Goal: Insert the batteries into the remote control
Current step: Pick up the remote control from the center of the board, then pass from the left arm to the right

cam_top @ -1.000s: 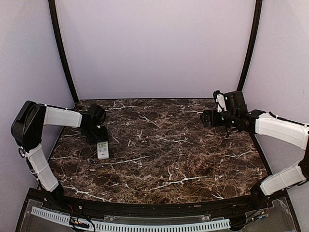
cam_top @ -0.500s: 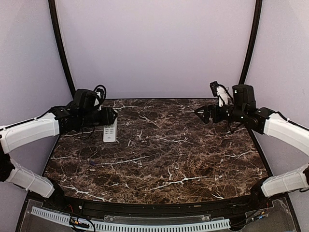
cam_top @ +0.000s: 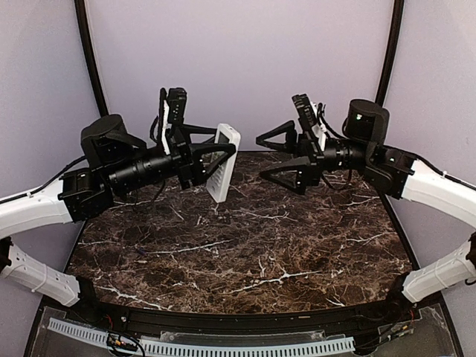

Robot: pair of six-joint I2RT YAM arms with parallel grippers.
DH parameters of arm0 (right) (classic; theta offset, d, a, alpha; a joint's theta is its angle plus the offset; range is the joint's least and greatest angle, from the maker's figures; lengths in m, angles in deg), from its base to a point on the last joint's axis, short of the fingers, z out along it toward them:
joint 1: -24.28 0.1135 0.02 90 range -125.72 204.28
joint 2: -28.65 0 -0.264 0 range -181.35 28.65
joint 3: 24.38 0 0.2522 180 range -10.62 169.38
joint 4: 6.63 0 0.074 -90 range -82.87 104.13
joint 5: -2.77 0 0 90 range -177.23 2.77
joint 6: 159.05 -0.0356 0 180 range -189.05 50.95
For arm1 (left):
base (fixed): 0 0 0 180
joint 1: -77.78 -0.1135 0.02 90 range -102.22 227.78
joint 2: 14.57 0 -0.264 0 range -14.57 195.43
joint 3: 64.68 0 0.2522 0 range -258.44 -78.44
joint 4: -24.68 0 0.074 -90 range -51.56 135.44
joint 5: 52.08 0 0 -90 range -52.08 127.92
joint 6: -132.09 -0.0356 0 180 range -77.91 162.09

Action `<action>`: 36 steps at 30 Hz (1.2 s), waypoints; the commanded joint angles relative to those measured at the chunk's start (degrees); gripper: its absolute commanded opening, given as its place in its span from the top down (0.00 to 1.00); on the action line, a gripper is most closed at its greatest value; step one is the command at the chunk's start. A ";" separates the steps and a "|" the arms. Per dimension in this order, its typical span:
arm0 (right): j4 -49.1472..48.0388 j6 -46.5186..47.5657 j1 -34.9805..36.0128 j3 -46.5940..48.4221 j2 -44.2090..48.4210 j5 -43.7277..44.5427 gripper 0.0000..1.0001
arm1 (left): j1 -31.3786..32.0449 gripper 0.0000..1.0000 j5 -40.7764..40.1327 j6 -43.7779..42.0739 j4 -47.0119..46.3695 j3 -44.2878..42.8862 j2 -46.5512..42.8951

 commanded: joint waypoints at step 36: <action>-3.59 5.47 11.68 5.60 -7.42 5.92 0.85 | 6.71 0.03 5.30 -7.07 -9.21 -0.32 -3.92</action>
